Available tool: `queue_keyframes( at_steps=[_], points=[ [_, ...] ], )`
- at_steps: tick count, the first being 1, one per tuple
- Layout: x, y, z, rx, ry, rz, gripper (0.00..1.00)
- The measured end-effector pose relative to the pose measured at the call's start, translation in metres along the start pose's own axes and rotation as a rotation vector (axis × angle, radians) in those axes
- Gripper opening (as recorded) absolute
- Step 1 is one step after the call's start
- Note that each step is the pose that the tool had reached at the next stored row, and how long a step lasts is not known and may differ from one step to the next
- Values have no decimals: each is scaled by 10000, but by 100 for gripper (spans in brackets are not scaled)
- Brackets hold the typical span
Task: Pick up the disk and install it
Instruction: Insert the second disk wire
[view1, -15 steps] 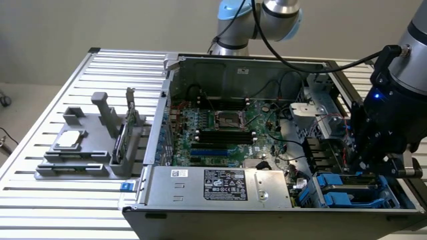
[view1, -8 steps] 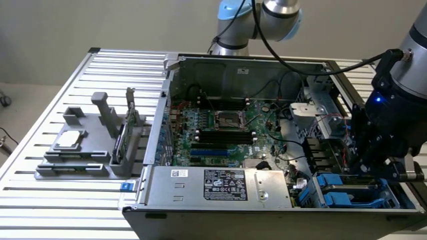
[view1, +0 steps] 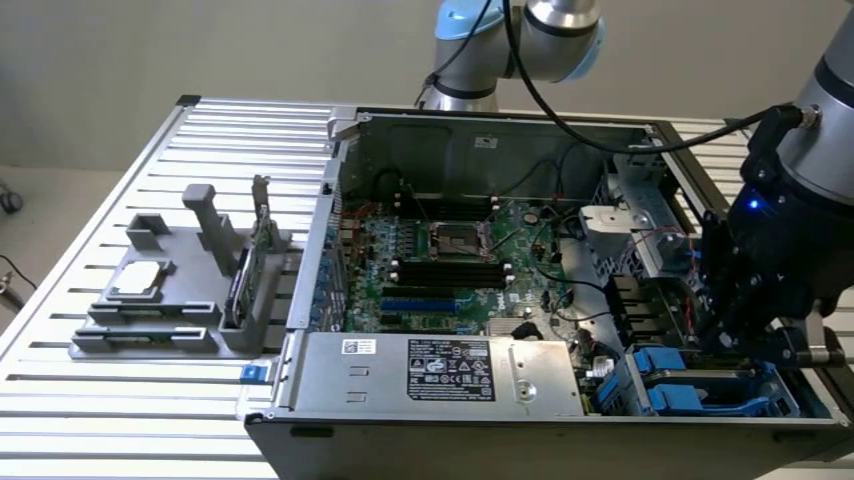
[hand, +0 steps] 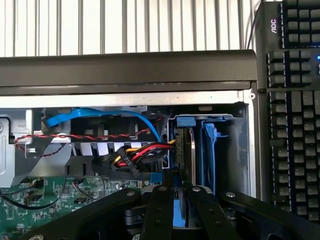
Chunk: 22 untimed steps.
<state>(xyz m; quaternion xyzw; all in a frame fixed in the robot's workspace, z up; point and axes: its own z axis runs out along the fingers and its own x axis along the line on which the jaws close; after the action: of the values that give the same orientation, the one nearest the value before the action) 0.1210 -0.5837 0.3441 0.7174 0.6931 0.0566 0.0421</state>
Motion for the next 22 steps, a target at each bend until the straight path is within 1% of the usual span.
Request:
queue_keyframes(
  at_steps=[22],
  points=[
    [-19, 16, 72, 0, -1, -1, 17]
  ],
)
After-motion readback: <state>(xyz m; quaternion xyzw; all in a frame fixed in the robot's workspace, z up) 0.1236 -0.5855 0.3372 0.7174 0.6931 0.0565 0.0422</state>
